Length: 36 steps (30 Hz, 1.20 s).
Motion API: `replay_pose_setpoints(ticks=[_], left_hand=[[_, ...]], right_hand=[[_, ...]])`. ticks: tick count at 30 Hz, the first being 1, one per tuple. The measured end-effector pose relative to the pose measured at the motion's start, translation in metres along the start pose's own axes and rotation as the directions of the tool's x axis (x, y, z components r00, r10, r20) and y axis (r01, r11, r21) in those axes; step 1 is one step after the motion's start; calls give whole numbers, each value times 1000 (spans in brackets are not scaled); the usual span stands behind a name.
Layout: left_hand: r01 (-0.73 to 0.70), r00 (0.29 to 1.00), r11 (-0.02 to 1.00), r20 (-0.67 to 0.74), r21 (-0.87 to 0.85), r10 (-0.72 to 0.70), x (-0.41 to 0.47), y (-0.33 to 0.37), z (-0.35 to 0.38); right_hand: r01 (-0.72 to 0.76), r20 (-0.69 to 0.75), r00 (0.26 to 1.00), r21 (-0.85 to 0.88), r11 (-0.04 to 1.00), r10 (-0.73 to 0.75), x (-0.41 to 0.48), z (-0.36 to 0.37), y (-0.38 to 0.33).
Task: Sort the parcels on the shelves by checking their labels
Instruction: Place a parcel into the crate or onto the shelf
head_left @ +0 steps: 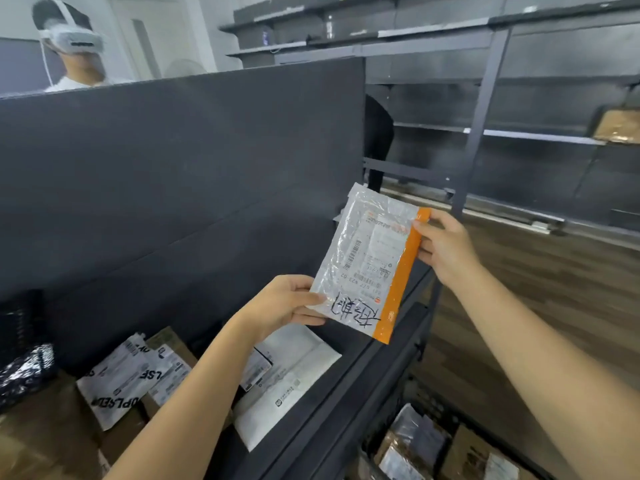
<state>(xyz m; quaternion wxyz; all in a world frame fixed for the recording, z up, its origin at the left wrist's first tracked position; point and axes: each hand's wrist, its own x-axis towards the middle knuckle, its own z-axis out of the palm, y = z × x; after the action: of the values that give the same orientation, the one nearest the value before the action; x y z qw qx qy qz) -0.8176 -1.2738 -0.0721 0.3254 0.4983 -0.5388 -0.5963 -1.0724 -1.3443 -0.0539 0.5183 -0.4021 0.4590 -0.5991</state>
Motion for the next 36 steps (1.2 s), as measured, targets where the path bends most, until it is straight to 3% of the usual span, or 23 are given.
replay_pose_setpoints(ticks=[3,8,11,14,17,21,26,29,31,36], left_hand=[[15,995,999,96,32,-18,12,2,24],[-94,994,996,51,3,94,32,3,56],[-164,986,967,-76,-193,151,39,3,68],[-247,958,834,-254,-494,134,45,7,76],[-311,935,730,-333,-608,121,48,8,88],[-280,954,670,-275,-687,118,45,1,108],[-219,970,726,-224,-652,92,37,-7,99],[-271,951,661,-300,-700,72,29,-8,69],[-302,931,675,-360,-673,57,26,-7,45],[-190,970,937,-201,-292,134,30,6,43]], right_hand=[[72,1,997,-93,993,-72,-1,-10,-15],[123,35,992,-136,983,-120,-1,-24,-37],[25,100,995,-116,993,-13,-6,-36,-35],[-101,263,959,-17,995,102,-22,-50,-14],[-132,366,920,-46,990,140,-39,-45,10],[-76,232,968,-92,993,96,-45,-19,29],[-31,116,992,-131,991,47,-40,-25,23],[-11,103,994,-168,986,29,-34,-49,5],[21,82,997,-198,980,-5,-31,-66,-10],[110,108,991,-317,942,-79,-26,-97,-34]])
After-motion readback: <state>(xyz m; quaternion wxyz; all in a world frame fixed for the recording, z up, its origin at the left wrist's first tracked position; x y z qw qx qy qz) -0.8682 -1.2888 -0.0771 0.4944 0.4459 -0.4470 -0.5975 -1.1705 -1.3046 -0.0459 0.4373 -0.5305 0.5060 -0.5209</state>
